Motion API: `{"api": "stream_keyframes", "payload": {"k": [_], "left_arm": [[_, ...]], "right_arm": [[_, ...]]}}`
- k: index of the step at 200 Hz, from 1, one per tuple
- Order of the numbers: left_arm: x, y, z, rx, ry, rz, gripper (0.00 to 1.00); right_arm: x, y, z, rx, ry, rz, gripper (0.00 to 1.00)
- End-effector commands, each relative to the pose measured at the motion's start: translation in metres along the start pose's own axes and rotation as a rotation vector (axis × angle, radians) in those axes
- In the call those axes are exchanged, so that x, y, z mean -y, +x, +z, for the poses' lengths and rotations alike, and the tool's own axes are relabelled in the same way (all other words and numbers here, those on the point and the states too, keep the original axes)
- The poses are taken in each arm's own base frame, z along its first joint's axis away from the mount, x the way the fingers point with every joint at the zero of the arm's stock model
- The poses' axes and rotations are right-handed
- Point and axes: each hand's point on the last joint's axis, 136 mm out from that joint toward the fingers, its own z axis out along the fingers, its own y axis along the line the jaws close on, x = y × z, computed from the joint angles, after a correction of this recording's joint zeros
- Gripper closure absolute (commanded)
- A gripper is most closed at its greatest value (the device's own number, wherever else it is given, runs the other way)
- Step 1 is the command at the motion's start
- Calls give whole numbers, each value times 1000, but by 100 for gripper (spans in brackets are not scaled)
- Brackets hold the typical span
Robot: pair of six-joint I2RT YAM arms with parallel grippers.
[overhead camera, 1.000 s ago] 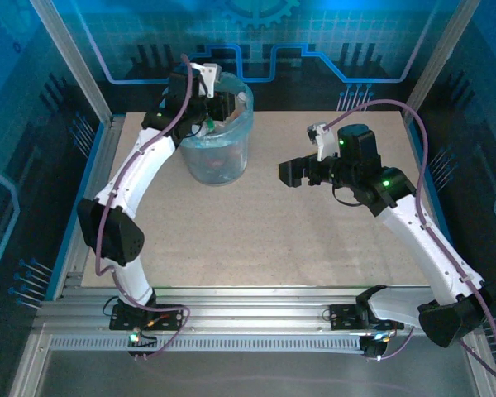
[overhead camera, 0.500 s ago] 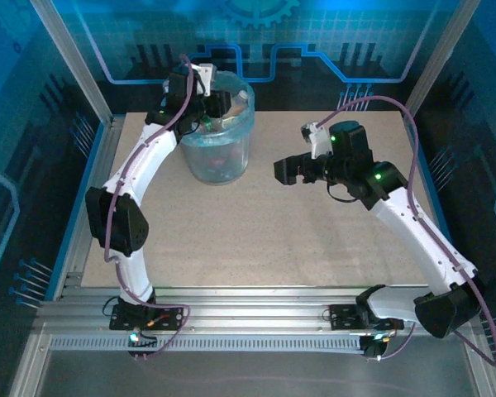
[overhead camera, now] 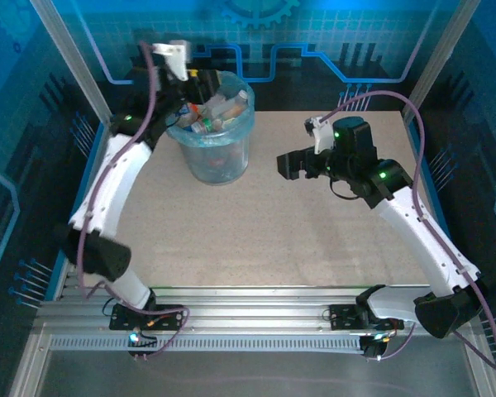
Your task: Put the plastic bottles in the bin
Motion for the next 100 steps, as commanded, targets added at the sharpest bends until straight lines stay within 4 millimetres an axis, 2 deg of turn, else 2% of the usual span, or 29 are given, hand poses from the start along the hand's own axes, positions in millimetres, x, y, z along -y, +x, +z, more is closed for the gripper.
{"api": "stream_keyframes", "payload": {"k": [1,19,34,64,83,100], "left_arm": [[-27,-25,-51,133,-111,-7,40],[-57,-21,-71,168,-174,-61,46],[-78,-18,-67,113,-216,-117,52],[-109,12,-18,3,-238,-204,61],[-124,54,17,-102,-228,-258,67],[-136,87,39,-192,-229,-284,69]], "right_arm": [[17,-6,-9,24,70,-6,4],[31,-1,-6,13,84,36,9],[36,0,-4,10,59,76,11],[35,-4,-5,27,45,100,15],[37,-3,-3,19,49,114,16],[37,3,4,-13,40,109,16]]}}
